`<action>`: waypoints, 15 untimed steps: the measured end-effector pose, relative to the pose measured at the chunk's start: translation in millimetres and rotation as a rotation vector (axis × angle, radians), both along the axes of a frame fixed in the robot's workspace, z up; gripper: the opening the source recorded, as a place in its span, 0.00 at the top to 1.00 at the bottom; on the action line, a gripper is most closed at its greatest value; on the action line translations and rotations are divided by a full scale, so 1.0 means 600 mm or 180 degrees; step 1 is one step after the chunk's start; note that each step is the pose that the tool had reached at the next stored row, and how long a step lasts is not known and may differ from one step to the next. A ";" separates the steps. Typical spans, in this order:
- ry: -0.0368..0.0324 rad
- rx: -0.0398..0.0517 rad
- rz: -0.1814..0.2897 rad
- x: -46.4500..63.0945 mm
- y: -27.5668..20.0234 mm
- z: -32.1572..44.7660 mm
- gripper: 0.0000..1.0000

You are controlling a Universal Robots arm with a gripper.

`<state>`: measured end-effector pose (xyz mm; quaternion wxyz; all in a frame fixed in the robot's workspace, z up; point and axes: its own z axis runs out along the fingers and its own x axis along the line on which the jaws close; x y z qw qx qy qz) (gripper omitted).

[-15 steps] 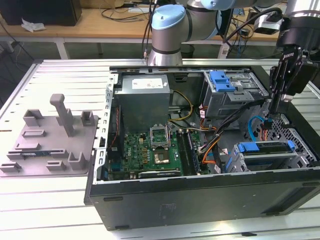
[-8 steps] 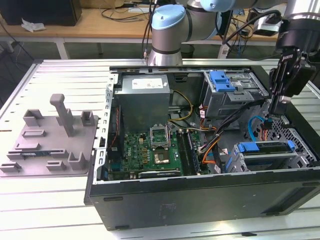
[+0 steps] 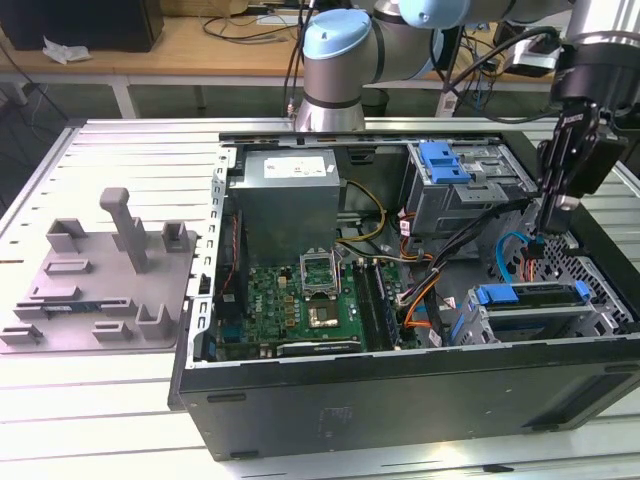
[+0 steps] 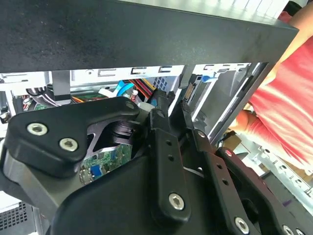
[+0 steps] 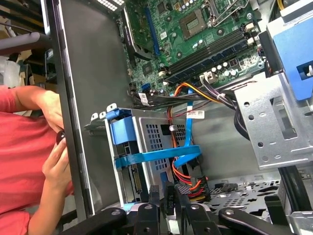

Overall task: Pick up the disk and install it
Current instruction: 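Insert the first disk wire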

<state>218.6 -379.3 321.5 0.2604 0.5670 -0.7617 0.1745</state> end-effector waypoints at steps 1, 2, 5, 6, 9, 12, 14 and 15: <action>0.0000 -0.0002 0.0000 0.000 0.0008 -0.001 0.73; 0.0000 -0.0006 0.0000 0.000 0.0021 -0.001 0.75; 0.0000 -0.0019 0.0000 0.000 0.0065 -0.003 0.84; 0.0000 -0.0023 0.0000 0.000 0.0076 -0.003 0.84; 0.0000 -0.0044 0.0000 0.000 0.0096 -0.004 0.84; 0.0000 -0.0052 0.0000 0.000 0.0097 -0.004 0.84; 0.0000 -0.0052 0.0001 0.000 0.0098 -0.004 0.84; 0.0000 -0.0051 0.0001 0.000 0.0096 -0.004 0.84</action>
